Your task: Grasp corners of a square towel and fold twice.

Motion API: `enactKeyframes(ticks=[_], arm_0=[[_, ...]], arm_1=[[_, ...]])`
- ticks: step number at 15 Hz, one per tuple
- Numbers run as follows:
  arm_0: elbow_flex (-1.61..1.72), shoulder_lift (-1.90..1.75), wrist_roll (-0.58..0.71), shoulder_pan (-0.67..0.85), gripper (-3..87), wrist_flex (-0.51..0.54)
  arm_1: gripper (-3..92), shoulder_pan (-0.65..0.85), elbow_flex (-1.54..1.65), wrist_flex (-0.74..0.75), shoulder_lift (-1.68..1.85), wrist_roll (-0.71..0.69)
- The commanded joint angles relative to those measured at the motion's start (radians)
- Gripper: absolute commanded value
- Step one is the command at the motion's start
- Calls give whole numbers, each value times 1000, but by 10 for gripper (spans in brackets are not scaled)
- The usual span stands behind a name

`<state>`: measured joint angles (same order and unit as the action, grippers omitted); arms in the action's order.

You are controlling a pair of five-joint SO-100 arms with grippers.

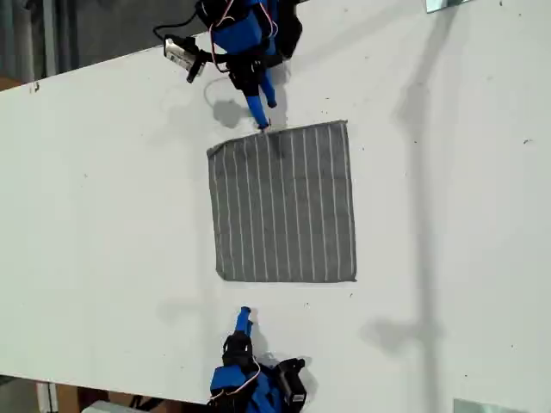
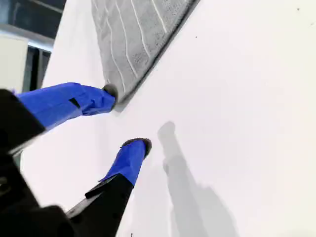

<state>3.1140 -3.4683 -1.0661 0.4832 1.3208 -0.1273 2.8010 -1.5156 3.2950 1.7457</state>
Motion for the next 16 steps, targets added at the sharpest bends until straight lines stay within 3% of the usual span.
enactKeyframes(ticks=[1,7,8,10,11,13,15,16], arm_0=[[6,44,-578,-334,165,-17],[6,52,-615,-344,181,-17],[8,51,-630,-370,206,-18],[-89,23,-525,-314,196,35],[-241,143,-471,-275,196,66],[-653,761,-405,-305,192,52],[-943,1279,-410,-411,192,40],[-954,1388,-445,-453,194,-5]], arm_1=[[258,-336,-2,-3,-34,-18],[281,-324,-2,-3,-34,-26],[315,-296,-3,0,-43,-35],[330,-144,-141,2,-298,-156],[335,-83,-314,6,-554,-235],[339,-18,-719,-43,-1063,-353],[344,-98,-950,-89,-1378,-334],[348,-176,-937,-78,-1433,-261]])
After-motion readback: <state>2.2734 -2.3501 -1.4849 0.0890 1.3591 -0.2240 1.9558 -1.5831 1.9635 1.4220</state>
